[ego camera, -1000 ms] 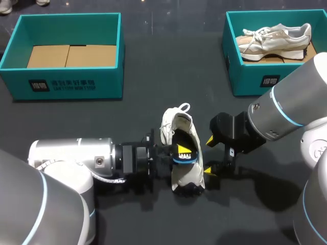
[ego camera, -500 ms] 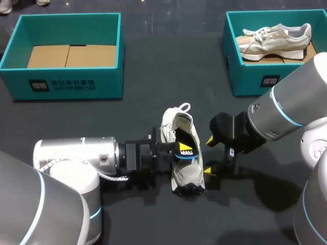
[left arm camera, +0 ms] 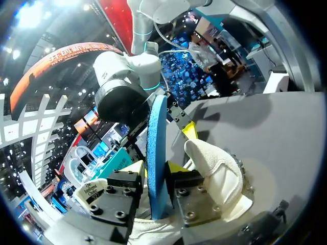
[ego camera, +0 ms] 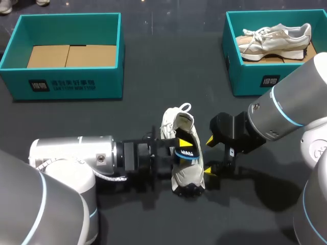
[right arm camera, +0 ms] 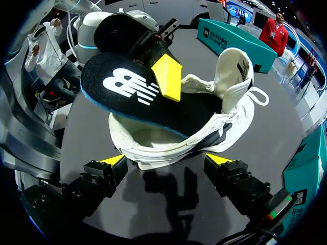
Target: Take the shoe out of the shoebox, open the shoe tongue, remove and reinsert the insole, then place the shoe into the shoebox
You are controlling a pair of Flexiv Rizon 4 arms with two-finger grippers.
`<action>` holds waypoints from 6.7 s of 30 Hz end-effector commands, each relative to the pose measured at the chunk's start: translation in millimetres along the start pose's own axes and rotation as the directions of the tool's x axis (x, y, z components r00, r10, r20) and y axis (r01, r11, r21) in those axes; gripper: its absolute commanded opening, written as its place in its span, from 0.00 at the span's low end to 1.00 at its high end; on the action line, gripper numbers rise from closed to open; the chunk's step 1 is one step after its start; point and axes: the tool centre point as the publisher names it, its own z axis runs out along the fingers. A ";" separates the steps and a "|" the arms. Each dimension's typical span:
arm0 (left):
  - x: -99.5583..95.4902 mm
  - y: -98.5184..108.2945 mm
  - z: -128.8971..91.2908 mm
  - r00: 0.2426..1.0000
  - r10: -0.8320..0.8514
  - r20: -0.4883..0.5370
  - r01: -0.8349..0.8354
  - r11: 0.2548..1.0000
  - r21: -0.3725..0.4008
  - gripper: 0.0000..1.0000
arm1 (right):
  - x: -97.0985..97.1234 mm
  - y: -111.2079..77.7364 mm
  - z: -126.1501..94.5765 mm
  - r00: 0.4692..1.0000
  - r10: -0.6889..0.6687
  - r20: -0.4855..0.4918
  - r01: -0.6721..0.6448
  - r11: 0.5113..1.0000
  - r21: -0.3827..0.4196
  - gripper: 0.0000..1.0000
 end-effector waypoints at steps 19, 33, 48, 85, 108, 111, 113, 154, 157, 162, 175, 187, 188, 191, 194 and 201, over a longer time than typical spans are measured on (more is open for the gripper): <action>4.2 21.7 6.0 0.998 0.058 -0.012 -0.059 0.997 -0.053 0.00 | 1.2 0.7 1.1 1.000 0.001 0.003 -0.001 1.000 0.004 1.00; 2.8 21.6 0.4 1.000 0.025 -0.009 -0.026 0.994 -0.105 0.20 | 1.2 0.7 1.1 1.000 0.001 0.003 -0.001 1.000 0.004 1.00; 3.7 -5.4 0.3 0.999 0.033 -0.037 -0.036 0.998 -0.057 0.27 | 1.2 0.7 1.1 1.000 0.001 0.003 -0.001 1.000 0.004 1.00; 6.1 6.0 -1.2 0.995 0.032 -0.098 -0.043 0.992 -0.118 0.18 | 1.2 0.7 1.1 1.000 0.001 0.003 -0.001 1.000 0.004 1.00; 13.2 -8.3 -14.1 0.960 0.015 -0.280 -0.055 0.989 -0.134 0.24 | 1.2 0.7 1.1 1.000 0.001 0.003 -0.001 1.000 0.004 1.00; 13.0 -8.5 -19.3 0.952 0.021 -0.306 -0.068 0.988 -0.142 0.24 | 1.2 0.7 1.1 1.000 0.001 0.003 -0.001 1.000 0.004 1.00; 13.2 -8.6 -22.6 0.946 0.023 -0.323 -0.074 0.986 -0.149 0.24 | 1.2 0.7 1.1 1.000 0.001 0.003 -0.001 1.000 0.004 1.00; -9.4 -32.5 -138.3 0.791 -0.005 -0.612 -0.149 0.968 -0.201 0.25 | -2.8 -58.8 -59.2 0.995 0.092 0.028 -0.093 0.995 0.045 1.00; -15.2 -32.1 -146.3 0.775 -0.005 -0.632 -0.158 0.967 -0.201 0.25 | -3.2 -62.2 -62.0 0.994 0.104 0.028 -0.105 0.992 0.063 1.00; -25.3 -32.0 -158.9 0.733 0.001 -0.681 -0.180 0.965 -0.193 0.25 | -3.2 -62.2 -62.0 0.994 0.104 0.028 -0.105 0.992 0.063 1.00; -73.2 -29.0 -173.4 0.500 0.052 -0.864 -0.269 0.958 -0.098 0.00 | -3.2 -62.2 -62.0 0.994 0.104 0.028 -0.105 0.992 0.063 1.00; -78.9 -28.6 -173.1 0.472 0.049 -0.880 -0.270 0.959 -0.091 0.00 | -3.2 -62.2 -62.0 0.994 0.104 0.028 -0.105 0.992 0.063 1.00; -78.9 -28.6 -173.1 0.472 0.049 -0.880 -0.270 0.959 -0.091 0.00 | -3.2 -62.2 -62.0 0.994 0.104 0.028 -0.105 0.992 0.063 1.00; -78.9 -28.6 -173.1 0.472 0.049 -0.880 -0.270 0.959 -0.091 0.00 | -3.2 -62.2 -62.0 0.994 0.104 0.028 -0.105 0.992 0.063 1.00; -83.0 -24.7 -171.6 0.433 0.094 -0.896 -0.294 0.955 -0.042 0.00 | -3.2 -62.2 -62.0 0.994 0.104 0.028 -0.105 0.992 0.063 1.00; -89.4 -22.0 -157.3 0.359 0.141 -0.922 -0.346 0.938 0.009 0.00 | -3.2 -62.2 -62.0 0.994 0.104 0.028 -0.105 0.992 0.063 1.00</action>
